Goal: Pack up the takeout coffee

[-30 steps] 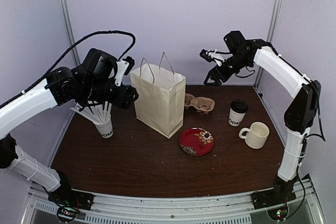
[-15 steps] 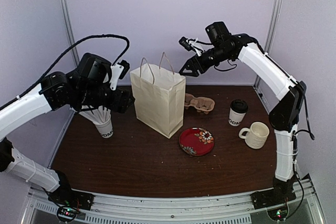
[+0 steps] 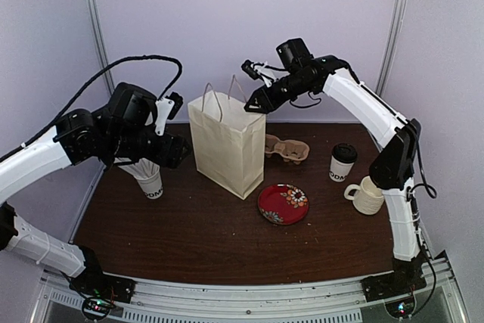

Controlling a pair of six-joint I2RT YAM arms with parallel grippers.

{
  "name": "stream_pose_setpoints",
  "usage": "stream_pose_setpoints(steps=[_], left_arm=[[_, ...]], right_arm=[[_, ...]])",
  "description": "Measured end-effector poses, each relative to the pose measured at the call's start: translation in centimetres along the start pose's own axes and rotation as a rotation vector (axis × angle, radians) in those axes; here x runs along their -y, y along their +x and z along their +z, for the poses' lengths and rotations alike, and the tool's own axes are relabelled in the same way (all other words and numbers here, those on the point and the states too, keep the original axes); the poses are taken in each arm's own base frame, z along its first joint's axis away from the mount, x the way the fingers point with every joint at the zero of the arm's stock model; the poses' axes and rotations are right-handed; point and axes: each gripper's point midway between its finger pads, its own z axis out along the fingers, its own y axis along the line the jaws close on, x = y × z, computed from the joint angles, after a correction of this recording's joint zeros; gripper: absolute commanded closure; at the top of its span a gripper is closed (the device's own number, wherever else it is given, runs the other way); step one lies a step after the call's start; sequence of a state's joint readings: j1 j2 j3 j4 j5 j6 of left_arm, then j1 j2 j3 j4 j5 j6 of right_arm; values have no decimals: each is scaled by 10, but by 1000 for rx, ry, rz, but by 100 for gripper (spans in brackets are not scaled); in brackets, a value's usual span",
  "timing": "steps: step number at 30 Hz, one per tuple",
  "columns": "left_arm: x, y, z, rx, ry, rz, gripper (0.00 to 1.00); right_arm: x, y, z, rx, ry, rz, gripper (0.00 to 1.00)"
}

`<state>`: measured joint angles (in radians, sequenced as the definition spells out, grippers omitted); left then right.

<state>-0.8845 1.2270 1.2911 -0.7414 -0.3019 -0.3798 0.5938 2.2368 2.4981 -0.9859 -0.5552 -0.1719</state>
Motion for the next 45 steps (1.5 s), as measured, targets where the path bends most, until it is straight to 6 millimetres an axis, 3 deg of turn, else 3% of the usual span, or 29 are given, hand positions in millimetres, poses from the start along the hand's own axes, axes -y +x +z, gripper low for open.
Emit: stream_pose_setpoints(steps=[5,13,16,20,24,27,31,38,45], left_arm=[[1,2,1,-6,7,-5,30],[-6,-4,-14,9,-14,8,29],[-17,-21,-37,62,-46,21,29],[-39,-47,-83,189,-101,18,29],[-58,-61,-121,285,-149,14,29],[-66,-65,-136,313,-180,38,28],[-68,-71,-138,306,-202,84,28],[-62,-70,-120,253,-215,152,28],[-64,-70,-121,253,-226,174,27]], right_arm=[[-7,-26,-8,73,34,-37,100],[-19,-31,-8,87,18,-68,100],[-35,-28,-11,80,-36,-80,100],[-72,-29,-22,80,-125,-117,100],[-112,-32,-45,103,-219,-163,100],[-133,-31,-64,116,-275,-190,100],[-146,-23,-79,113,-328,-197,100],[-169,1,-85,68,-474,-180,100],[-194,15,-105,51,-614,-188,100]])
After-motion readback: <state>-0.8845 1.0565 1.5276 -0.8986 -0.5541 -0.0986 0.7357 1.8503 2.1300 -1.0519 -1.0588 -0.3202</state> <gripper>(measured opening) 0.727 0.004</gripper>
